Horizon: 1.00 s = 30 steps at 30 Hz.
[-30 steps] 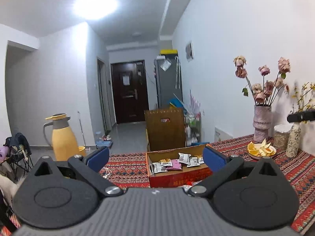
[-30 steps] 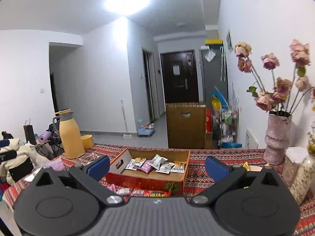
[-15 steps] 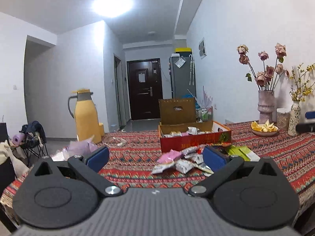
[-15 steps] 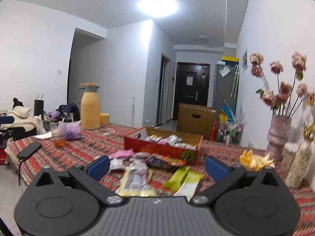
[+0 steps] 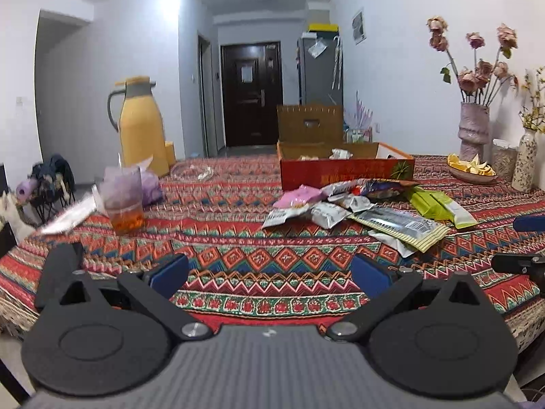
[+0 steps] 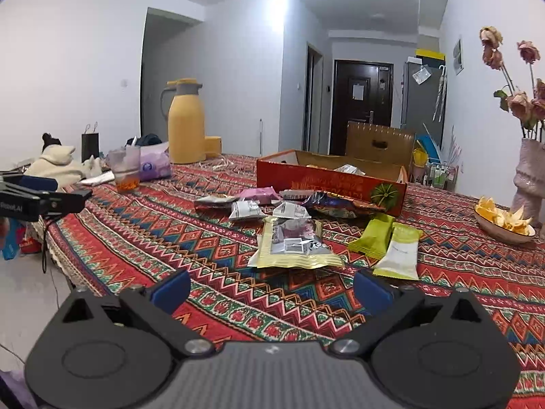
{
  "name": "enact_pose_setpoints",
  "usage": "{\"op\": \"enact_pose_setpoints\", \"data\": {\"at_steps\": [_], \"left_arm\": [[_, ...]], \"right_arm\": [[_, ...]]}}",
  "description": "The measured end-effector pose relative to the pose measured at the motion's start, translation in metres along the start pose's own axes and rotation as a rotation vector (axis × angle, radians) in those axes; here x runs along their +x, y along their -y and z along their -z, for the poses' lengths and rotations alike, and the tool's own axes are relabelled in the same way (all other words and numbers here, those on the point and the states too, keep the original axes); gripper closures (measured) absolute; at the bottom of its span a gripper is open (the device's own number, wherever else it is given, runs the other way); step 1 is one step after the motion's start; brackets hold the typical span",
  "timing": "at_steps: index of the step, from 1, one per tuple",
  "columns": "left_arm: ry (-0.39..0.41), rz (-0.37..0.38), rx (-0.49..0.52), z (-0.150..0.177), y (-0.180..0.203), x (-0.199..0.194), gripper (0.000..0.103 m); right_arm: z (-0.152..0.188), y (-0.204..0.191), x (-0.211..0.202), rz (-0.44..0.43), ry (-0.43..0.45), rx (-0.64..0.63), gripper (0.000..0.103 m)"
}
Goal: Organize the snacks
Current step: 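Move both grippers back from the box to the snack pile, then grasp a white cracker packet with the left gripper while the right grasps a white packet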
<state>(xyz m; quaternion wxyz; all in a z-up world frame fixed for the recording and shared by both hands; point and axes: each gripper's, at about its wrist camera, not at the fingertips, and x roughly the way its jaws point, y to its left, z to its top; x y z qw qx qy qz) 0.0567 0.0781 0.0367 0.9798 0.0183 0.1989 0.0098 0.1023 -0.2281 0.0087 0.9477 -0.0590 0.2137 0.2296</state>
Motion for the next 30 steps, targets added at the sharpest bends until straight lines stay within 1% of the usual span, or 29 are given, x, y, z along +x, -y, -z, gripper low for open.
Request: {"op": "enact_pose_setpoints", "data": {"at_steps": [2,5,7,9,11,13,17,20,22,24,25,27,29,30], "left_arm": [[-0.026,0.005,-0.02,-0.002,-0.003,0.012,0.0],[-0.065,0.011,-0.025,-0.005,-0.006,0.033,0.0],[-0.08,0.02,-0.019,-0.008,-0.007,0.046,0.0],[-0.093,0.032,-0.012,-0.014,-0.009,0.062,0.0],[-0.103,0.052,-0.013,-0.019,-0.011,0.077,0.0],[-0.114,0.082,-0.017,-0.024,-0.013,0.096,0.0],[-0.174,0.111,-0.015,-0.032,-0.019,0.145,0.0],[-0.169,0.137,-0.015,-0.042,-0.024,0.174,0.0],[-0.171,0.159,-0.001,-0.051,-0.028,0.194,0.001],[-0.177,0.217,0.012,-0.058,-0.033,0.215,0.01],[-0.195,0.243,0.011,-0.062,-0.035,0.225,0.012],[-0.239,0.32,-0.008,-0.066,-0.04,0.248,0.024],[-0.272,0.375,-0.03,-0.067,-0.042,0.267,0.03],[-0.296,0.389,-0.042,-0.066,-0.042,0.278,0.034]], "right_arm": [[-0.003,0.001,0.009,-0.006,-0.015,-0.004,0.003],[-0.011,0.003,0.025,-0.03,-0.04,0.008,0.008],[-0.014,0.002,0.036,-0.038,-0.052,0.012,0.008],[-0.019,0.0,0.048,-0.038,-0.064,0.012,0.013],[-0.025,-0.002,0.061,-0.045,-0.073,0.013,0.016],[-0.031,-0.003,0.073,-0.053,-0.078,0.016,0.016],[-0.048,-0.006,0.104,-0.044,-0.105,0.026,0.025],[-0.064,-0.01,0.127,-0.052,-0.104,0.019,0.033],[-0.074,-0.013,0.143,-0.059,-0.101,0.005,0.035],[-0.082,-0.016,0.163,-0.061,-0.11,-0.009,0.036],[-0.085,-0.017,0.173,-0.061,-0.119,-0.013,0.037],[-0.09,-0.019,0.196,-0.057,-0.145,-0.02,0.04],[-0.094,-0.021,0.217,-0.062,-0.164,-0.022,0.041],[-0.094,-0.021,0.227,-0.066,-0.174,-0.019,0.041]]}}
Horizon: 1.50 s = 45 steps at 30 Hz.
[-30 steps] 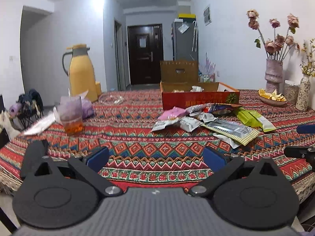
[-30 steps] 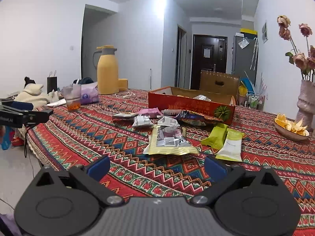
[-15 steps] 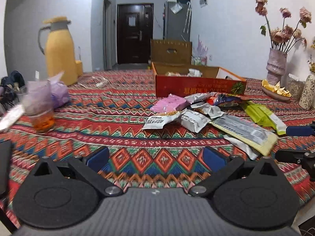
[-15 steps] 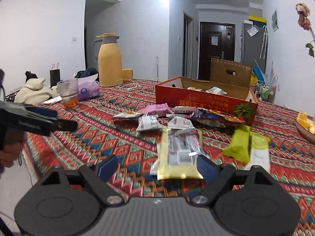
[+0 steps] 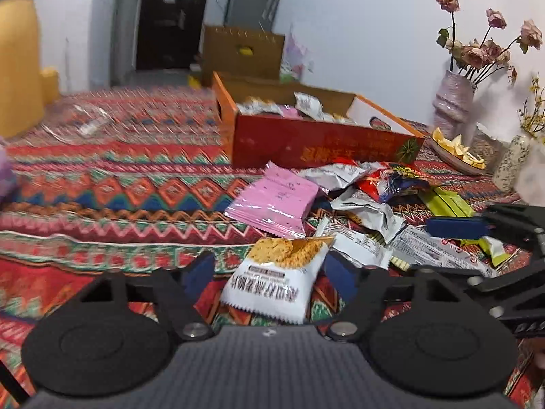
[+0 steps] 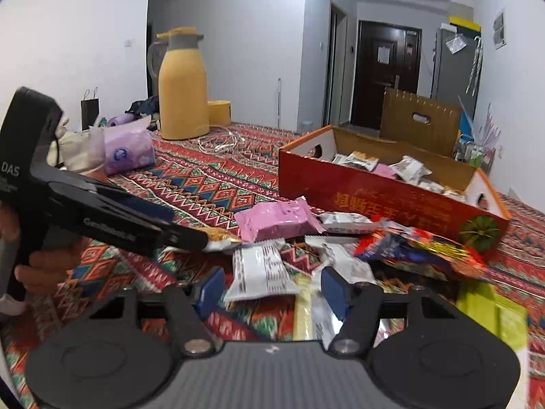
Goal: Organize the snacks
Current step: 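Grasp a white cracker packet with the left gripper while the right grasps a white packet, then carry both held packets over the red box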
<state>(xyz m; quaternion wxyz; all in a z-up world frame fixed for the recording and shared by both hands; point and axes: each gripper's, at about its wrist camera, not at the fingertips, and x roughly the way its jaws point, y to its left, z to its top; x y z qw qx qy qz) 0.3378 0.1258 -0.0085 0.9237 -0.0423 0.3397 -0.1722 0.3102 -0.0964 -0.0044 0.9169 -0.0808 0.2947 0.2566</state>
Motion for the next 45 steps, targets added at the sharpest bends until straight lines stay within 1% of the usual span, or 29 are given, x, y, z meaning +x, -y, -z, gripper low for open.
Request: {"op": "enact_pose_setpoints", "data": {"at_steps": [2,4,6,8,11,13,14,17,19,21,23,27,30,32,35,38,43,45], "left_arm": [[-0.03,0.038,-0.029,-0.001,-0.006,0.014,0.038],[-0.009,0.056,-0.033,0.001,-0.008,0.018,0.042],[0.0,0.062,-0.016,0.004,-0.007,0.018,0.058],[0.01,0.057,-0.001,0.007,-0.006,0.016,0.062],[0.034,0.034,0.031,0.011,-0.001,0.013,0.063],[0.039,0.025,0.046,0.012,0.001,0.012,0.064],[0.037,0.026,0.045,0.012,0.0,0.011,0.064],[0.035,0.012,0.036,0.011,0.001,0.007,0.064],[0.045,-0.004,0.034,0.012,0.006,-0.002,0.064],[0.067,-0.005,0.027,0.016,0.014,-0.018,0.064],[0.094,-0.027,0.018,0.021,0.024,-0.037,0.064],[0.132,-0.064,-0.035,0.037,0.041,-0.072,0.064],[0.145,-0.101,-0.035,0.047,0.054,-0.089,0.064],[0.151,-0.106,-0.031,0.049,0.061,-0.099,0.064],[0.173,-0.108,-0.003,0.048,0.075,-0.11,0.064],[0.189,-0.098,0.011,0.046,0.089,-0.114,0.064],[0.185,-0.103,-0.018,0.038,0.103,-0.108,0.064],[0.179,-0.116,-0.02,0.028,0.104,-0.103,0.064]], "right_arm": [[-0.004,-0.001,0.016,-0.005,-0.02,0.003,0.043],[-0.007,-0.002,0.032,-0.012,-0.049,-0.002,0.043],[-0.007,-0.005,0.043,-0.025,-0.072,-0.011,0.044],[-0.006,-0.008,0.051,-0.036,-0.094,-0.015,0.044],[-0.007,-0.01,0.061,-0.034,-0.107,-0.014,0.046],[-0.006,-0.01,0.063,-0.032,-0.104,-0.013,0.051],[-0.006,-0.01,0.063,-0.026,-0.1,-0.012,0.056],[-0.005,-0.005,0.06,-0.019,-0.086,0.012,0.063],[-0.004,-0.003,0.052,-0.024,-0.073,0.027,0.063],[-0.002,-0.006,0.039,-0.019,-0.05,0.015,0.063],[0.001,-0.008,0.023,-0.01,-0.033,0.009,0.063],[0.01,-0.007,-0.018,0.001,0.008,0.024,0.063],[0.019,-0.002,-0.047,0.014,0.033,0.044,0.063],[0.025,0.003,-0.065,0.028,0.046,0.053,0.063],[0.034,0.013,-0.087,0.055,0.06,0.076,0.063],[0.044,0.022,-0.102,0.064,0.069,0.1,0.063],[0.05,0.032,-0.114,0.064,0.081,0.103,0.063],[0.047,0.037,-0.116,0.058,0.092,0.101,0.063]]}}
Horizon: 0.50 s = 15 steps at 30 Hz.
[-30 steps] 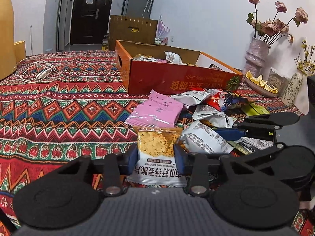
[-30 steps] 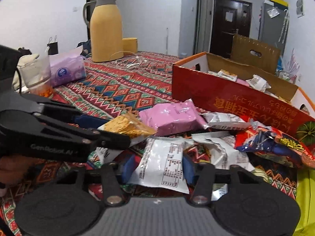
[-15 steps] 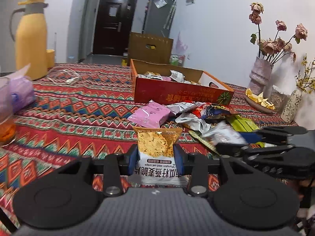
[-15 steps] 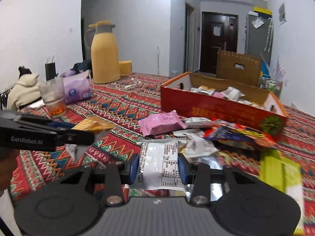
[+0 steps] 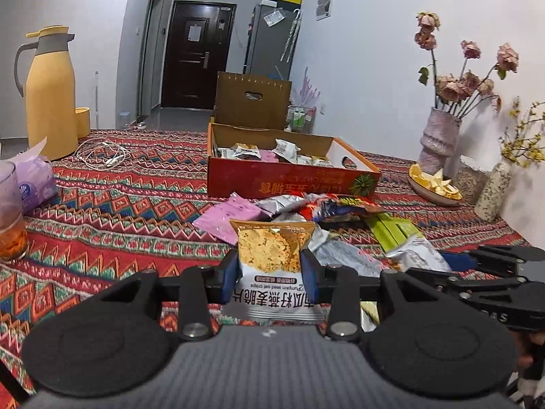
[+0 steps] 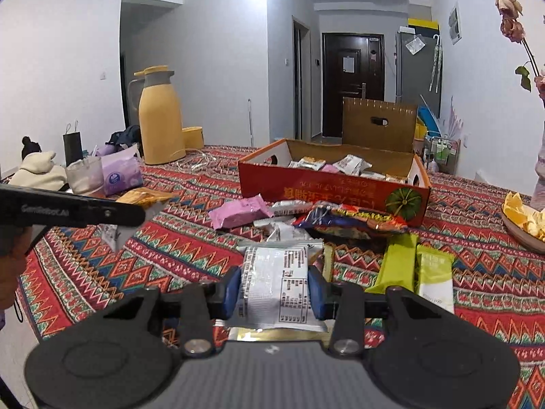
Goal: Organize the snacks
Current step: 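Carry both held packets over the red box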
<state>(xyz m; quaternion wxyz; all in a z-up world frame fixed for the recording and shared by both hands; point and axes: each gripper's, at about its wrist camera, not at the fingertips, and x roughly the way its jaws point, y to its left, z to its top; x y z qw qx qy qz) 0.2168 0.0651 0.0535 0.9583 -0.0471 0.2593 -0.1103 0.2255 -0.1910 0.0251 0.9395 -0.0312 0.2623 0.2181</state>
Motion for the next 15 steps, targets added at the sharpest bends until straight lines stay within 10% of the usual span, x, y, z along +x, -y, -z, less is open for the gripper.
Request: {"op": "enact_pose_setpoints", "data": {"at_steps": [9,15], "left_arm": [[0.017,-0.035,0.025,-0.099,-0.007,0.07,0.064],[-0.024,-0.03,0.027,-0.163,-0.017,0.163,0.064]], "right_arm": [[-0.08,0.035,0.041,-0.03,0.081,-0.09,0.063],[-0.15,0.07,0.152,-0.058,0.005,-0.054,0.063]]}}
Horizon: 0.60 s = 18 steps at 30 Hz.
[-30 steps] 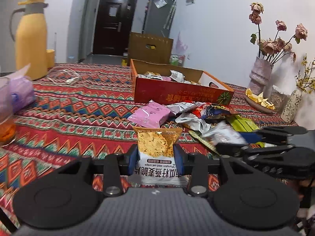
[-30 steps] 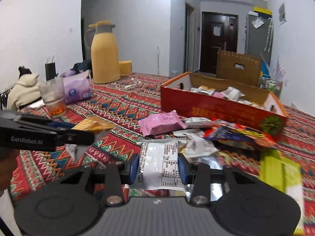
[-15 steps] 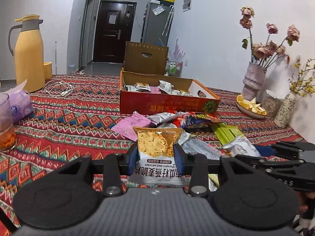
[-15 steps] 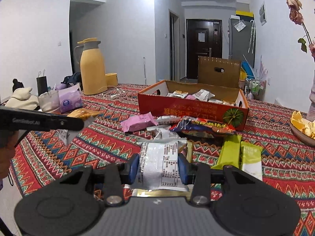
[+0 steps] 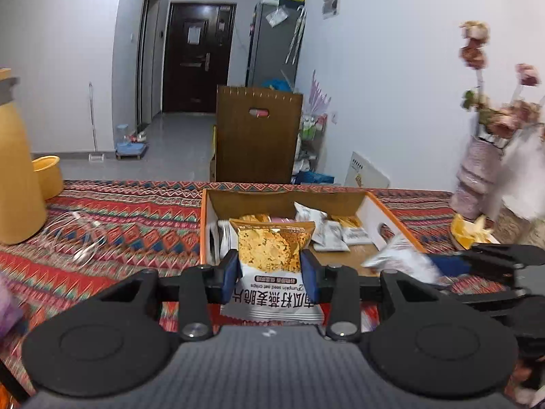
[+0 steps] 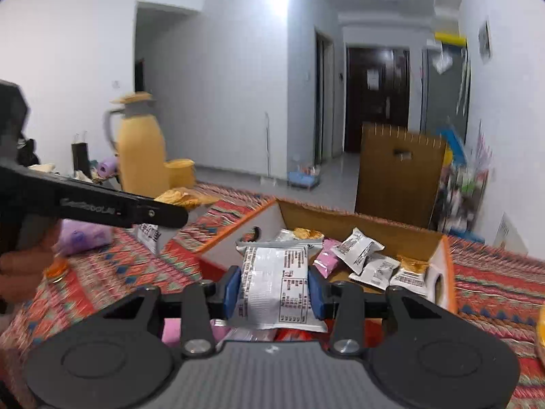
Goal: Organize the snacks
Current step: 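Carry both held packets over the red box, then lower both packets into the red box and open both grippers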
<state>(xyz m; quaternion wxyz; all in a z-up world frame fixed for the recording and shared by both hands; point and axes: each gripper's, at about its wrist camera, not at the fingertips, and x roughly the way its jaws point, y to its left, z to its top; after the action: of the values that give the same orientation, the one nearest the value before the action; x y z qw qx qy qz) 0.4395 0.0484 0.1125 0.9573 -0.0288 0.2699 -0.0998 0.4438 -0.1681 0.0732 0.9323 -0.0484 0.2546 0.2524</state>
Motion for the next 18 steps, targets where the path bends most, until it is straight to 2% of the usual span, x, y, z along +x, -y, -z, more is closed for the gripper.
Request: {"op": "enact_pose_setpoints", "data": {"at_steps": [2,6,9,10,11,13,18], "left_arm": [[-0.033,-0.024,-0.009,-0.012,-0.003,0.036,0.064],[-0.12,-0.039,-0.022,-0.022,-0.012,0.111,0.064],[-0.169,-0.051,-0.035,-0.023,-0.017,0.151,0.064],[-0.173,-0.056,-0.035,-0.022,-0.018,0.159,0.063],[-0.171,-0.065,-0.03,-0.021,-0.02,0.167,0.06],[-0.181,-0.075,-0.025,-0.018,-0.024,0.179,0.059],[-0.179,0.012,-0.052,-0.014,-0.035,0.174,0.049]], "right_arm": [[-0.011,0.006,0.048,0.052,-0.051,-0.04,0.063],[-0.021,0.024,0.139,0.052,-0.187,0.013,0.063],[-0.02,0.032,0.182,0.055,-0.237,0.068,0.06],[-0.02,0.035,0.19,0.06,-0.245,0.089,0.055],[-0.018,0.037,0.198,0.054,-0.252,0.112,0.044],[-0.013,0.037,0.2,0.005,-0.252,0.141,0.042],[-0.018,0.046,0.183,-0.035,-0.207,0.17,0.04]]}}
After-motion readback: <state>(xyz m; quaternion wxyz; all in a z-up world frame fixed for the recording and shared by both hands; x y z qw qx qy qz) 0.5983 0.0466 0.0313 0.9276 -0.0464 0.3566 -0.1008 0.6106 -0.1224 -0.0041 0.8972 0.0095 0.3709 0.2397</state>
